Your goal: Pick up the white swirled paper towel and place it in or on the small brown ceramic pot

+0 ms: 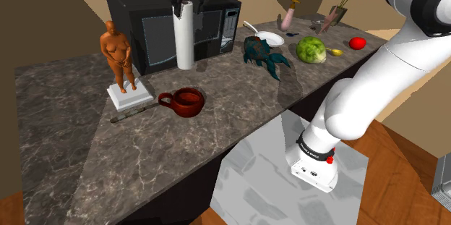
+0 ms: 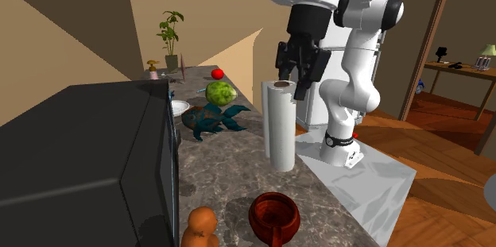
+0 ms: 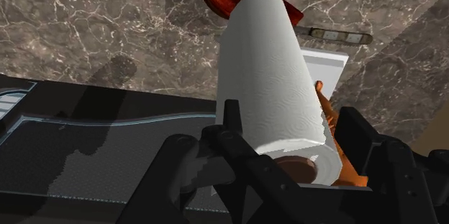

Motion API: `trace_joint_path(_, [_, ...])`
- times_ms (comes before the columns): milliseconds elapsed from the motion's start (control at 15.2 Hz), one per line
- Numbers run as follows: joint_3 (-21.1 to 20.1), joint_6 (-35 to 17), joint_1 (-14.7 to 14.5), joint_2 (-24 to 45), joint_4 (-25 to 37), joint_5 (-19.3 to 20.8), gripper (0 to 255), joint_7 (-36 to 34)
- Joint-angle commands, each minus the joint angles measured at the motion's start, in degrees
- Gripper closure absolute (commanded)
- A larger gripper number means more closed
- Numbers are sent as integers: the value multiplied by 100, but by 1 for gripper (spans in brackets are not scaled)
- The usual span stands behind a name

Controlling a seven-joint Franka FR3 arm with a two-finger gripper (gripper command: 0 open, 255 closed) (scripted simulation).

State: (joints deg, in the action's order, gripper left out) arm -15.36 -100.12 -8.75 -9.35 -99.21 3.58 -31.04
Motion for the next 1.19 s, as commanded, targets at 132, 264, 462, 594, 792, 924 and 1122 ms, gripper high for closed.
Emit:
trace_joint_path(132, [5,-322,-4,-77,-395,-16,255,-15])
trace_joint_path(264, [7,-479,-5,-105,-578,-21,255,-23])
trace_joint_path(462, [7,-712,-8,-135,-841,-25,255,-37])
trace_joint_path(594, [7,-867,-10,-149,-1009,-25,255,-47])
trace_joint_path(792, [4,-1097,-12,-159,-1251,-23,255,-66])
trace_joint_path(924, [2,-1251,-14,-160,-1405,-19,255,-79])
trace_joint_path(1122, [-3,-1480,-15,-151,-1627,-10,255,-102])
